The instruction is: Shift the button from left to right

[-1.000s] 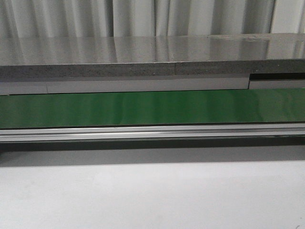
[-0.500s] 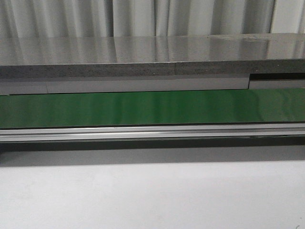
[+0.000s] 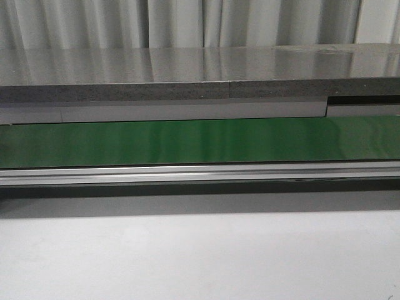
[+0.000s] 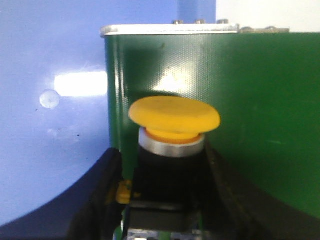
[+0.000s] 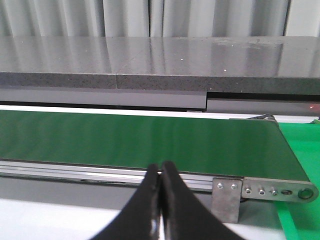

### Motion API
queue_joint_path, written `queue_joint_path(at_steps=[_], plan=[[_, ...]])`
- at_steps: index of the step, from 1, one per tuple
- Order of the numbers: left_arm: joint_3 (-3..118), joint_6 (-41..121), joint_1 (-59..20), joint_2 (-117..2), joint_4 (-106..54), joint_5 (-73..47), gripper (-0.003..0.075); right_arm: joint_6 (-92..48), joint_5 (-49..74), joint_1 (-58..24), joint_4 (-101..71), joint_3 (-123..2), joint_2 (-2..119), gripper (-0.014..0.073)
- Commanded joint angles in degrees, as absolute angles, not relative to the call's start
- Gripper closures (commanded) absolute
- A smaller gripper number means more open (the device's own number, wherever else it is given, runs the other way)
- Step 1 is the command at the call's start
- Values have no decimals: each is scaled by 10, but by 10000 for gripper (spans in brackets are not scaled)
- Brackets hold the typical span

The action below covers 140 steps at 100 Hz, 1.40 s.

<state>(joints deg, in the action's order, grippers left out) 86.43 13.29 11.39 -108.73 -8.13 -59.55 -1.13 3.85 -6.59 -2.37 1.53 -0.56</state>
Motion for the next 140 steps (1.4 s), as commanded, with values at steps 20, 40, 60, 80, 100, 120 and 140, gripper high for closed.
queue_joint_path(at_steps=[20, 40, 60, 80, 100, 120, 140], plan=[[882, 132, 110, -1076, -85, -611, 545, -12, -9, -64, -17, 6, -17, 660], [882, 132, 110, -1076, -92, -610, 188, -12, -9, -64, -17, 6, -17, 660], [882, 131, 110, -1073, -109, -610, 62, -12, -9, -64, -17, 6, -17, 660], [882, 134, 109, -1039, -133, -603, 62, -12, -9, -64, -17, 6, -17, 660], [882, 150, 105, -965, -158, -572, 62, -12, -9, -64, -17, 6, -17, 660], [855, 153, 60, -875, -158, -505, 62, -12, -9, -64, -17, 6, -17, 660], [740, 157, 1, -749, -149, -394, 84, -12, -9, -64, -17, 6, -17, 660]])
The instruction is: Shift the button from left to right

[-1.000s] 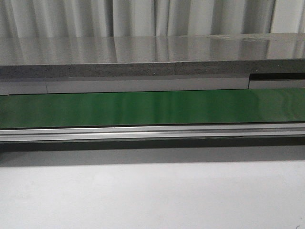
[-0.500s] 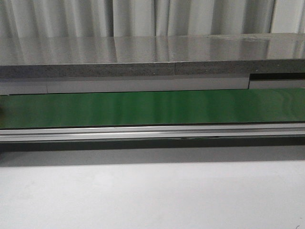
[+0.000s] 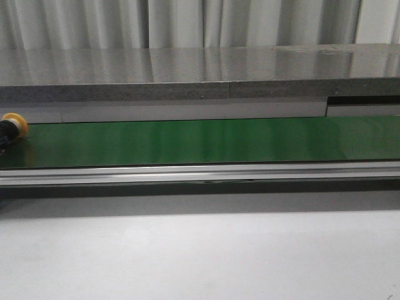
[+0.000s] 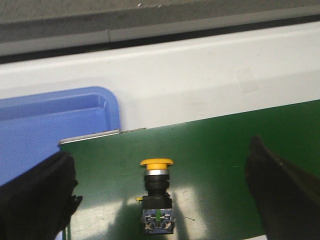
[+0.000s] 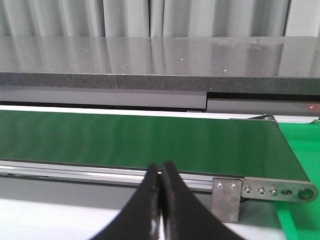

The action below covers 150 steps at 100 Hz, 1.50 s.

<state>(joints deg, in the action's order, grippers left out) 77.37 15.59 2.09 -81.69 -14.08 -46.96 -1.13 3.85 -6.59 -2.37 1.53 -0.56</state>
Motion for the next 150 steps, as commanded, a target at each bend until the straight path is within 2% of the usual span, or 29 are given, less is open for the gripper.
queue_joint_path(at_steps=[1, 46, 72, 93, 134, 142, 150], plan=[[735, 157, -3, -744, -146, -386, 86, -12, -9, -64, -17, 6, -17, 660], [383, 157, -17, -409, -145, -131, 95, -12, -9, -64, -17, 6, -17, 660], [218, 157, -17, -260, -166, -38, 95, -12, -9, -64, -17, 6, -17, 660], [169, 157, -17, -197, -171, 11, 100, -12, -9, -64, -17, 6, -17, 660], [162, 157, -17, -195, -171, 7, 110, -12, -9, -64, -17, 6, -17, 660], [162, 157, -17, -195, -171, 7, 162, -12, -9, -64, -17, 6, -17, 660], [162, 157, -17, -195, -171, 7, 271, -12, -9, -64, -17, 6, -17, 660]])
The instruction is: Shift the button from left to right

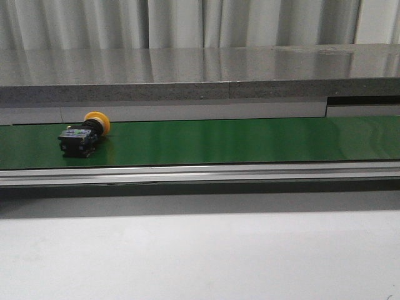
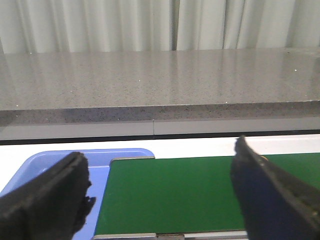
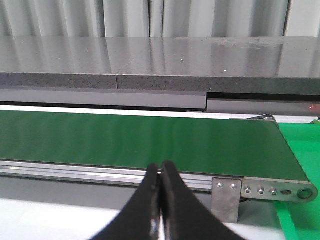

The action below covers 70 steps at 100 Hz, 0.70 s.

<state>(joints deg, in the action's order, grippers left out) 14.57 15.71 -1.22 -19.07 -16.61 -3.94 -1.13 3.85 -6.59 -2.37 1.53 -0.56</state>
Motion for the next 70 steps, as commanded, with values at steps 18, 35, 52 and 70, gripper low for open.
queue_joint_path(at_steps=[18, 35, 52, 70], plan=[[162, 157, -17, -195, -171, 7, 590, -12, -9, -64, -17, 6, -17, 660], [162, 157, -17, -195, -170, 7, 741, -12, -9, -64, -17, 6, -17, 660], [162, 157, -17, -195, -170, 7, 741, -12, -32, -64, -17, 6, -17, 660], [162, 157, -17, -195, -170, 7, 741, -12, -38, -64, -17, -4, -17, 660]])
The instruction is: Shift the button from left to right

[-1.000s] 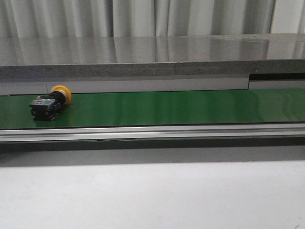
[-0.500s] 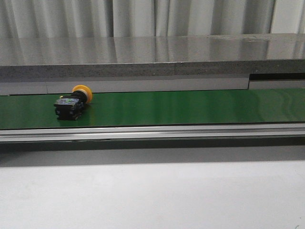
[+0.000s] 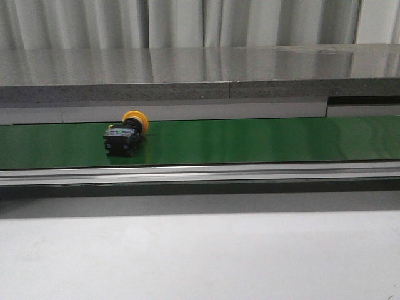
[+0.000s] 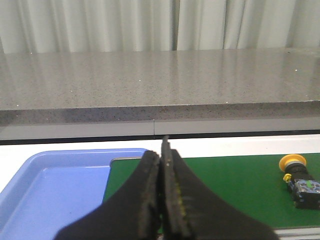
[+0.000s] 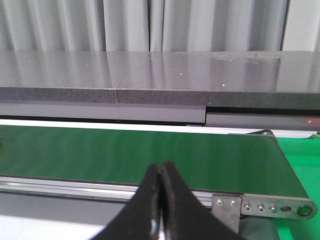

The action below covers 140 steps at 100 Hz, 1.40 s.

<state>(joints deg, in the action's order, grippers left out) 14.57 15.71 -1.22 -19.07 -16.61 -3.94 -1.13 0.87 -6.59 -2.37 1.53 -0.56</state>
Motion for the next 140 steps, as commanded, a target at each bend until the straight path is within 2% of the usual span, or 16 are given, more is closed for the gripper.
queue_joint_path(at_steps=[1, 34, 72, 93, 121, 130, 140], plan=[[162, 157, -17, -195, -170, 7, 741, -12, -36, -64, -17, -7, -17, 660], [162, 157, -17, -195, -170, 7, 741, -12, 107, -64, -17, -149, 58, 660], [162, 157, -17, -195, -170, 7, 741, -12, 274, -64, -18, -355, 328, 660], [162, 157, -17, -195, -170, 7, 741, -12, 289, -64, -40, -418, 446, 660], [162, 157, -17, -195, -170, 7, 741, -12, 277, -64, -91, -425, 514, 654], [162, 157, -17, -195, -170, 7, 741, -12, 277, -64, -103, -425, 524, 588], [162, 157, -17, -195, -170, 7, 741, -12, 277, -64, -106, -425, 526, 407]])
